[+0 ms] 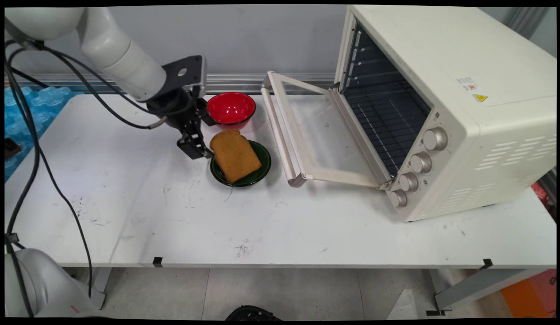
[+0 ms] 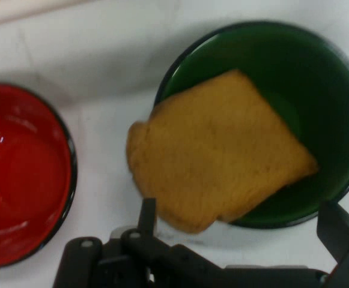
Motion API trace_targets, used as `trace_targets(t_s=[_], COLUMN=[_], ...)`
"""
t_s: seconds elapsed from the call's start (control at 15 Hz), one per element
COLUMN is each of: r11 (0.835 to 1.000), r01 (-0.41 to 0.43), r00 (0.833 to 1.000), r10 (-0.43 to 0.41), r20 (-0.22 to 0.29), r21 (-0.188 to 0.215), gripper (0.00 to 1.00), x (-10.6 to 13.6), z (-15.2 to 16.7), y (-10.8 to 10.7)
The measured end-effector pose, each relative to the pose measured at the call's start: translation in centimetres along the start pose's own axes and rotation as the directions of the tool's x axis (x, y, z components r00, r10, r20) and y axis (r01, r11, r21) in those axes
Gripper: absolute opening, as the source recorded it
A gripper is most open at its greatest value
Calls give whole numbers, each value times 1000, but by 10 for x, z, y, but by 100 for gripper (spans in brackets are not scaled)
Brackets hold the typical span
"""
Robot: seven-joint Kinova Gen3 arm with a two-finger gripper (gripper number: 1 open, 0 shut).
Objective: Close the oven
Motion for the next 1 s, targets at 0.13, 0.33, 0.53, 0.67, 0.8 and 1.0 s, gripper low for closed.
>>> trace_targets(t_s=[0.13, 0.33, 0.53, 0.67, 0.8, 1.0], r11=[1000, 999, 998, 996, 994, 988], r01=[13, 35, 63, 83, 111, 152], r00=[1000, 999, 997, 996, 993, 988], r10=[-13, -35, -63, -83, -111, -152], r20=[15, 41, 52, 46, 30, -13], r21=[-2, -6, -10, -9, -6, -4], gripper=[100, 100, 100, 100, 100, 100], x=[-2, -6, -7, -3, 3, 15], z=[-3, -8, -12, -12, -12, -7], y=[-5, -13, -19, -22, -27, -34])
